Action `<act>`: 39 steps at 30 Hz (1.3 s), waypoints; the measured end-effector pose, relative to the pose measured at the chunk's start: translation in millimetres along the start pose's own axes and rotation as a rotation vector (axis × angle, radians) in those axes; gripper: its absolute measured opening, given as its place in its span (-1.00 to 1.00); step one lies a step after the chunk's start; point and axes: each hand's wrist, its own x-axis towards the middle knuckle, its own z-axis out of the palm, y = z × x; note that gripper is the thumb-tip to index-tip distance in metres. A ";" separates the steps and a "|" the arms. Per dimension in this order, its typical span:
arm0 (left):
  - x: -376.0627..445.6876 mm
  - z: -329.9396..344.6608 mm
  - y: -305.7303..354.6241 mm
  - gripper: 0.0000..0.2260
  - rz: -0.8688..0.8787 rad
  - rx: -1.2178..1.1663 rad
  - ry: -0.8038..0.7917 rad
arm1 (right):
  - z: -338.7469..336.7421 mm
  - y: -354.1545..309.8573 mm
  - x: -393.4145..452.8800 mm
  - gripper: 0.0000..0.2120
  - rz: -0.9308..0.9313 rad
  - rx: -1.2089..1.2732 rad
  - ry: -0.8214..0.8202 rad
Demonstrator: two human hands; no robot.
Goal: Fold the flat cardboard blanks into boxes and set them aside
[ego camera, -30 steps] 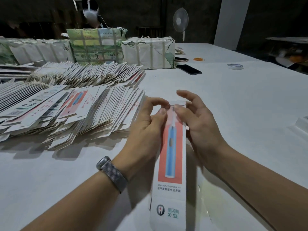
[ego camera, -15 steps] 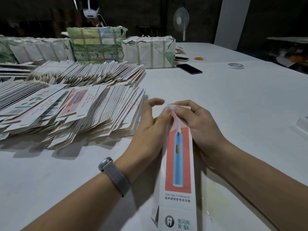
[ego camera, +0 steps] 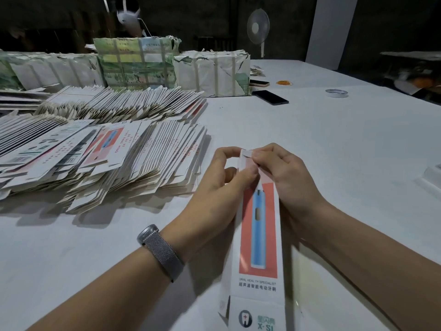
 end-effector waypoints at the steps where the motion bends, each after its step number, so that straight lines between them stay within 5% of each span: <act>1: -0.4 0.5 0.1 -0.78 -0.004 0.009 -0.002 | -0.4 -0.4 0.1 -0.78 0.003 -0.014 0.000; 11: 2.5 -4.6 -7.6 -0.70 0.016 0.054 -0.063 | -4.1 -1.6 5.5 -0.93 -0.030 0.052 -0.061; 23: 0.4 -3.6 -7.7 -0.70 0.098 0.132 -0.106 | -6.2 -0.6 5.9 -0.79 -0.050 -0.002 0.058; 29: 2.1 -4.5 -10.4 -0.54 0.072 0.105 -0.147 | -8.8 -5.7 7.6 -0.75 -0.033 -0.012 0.053; 39: -2.2 -0.6 -3.1 -0.67 0.105 0.030 -0.136 | -12.3 -5.4 7.6 -0.74 -0.050 0.025 -0.021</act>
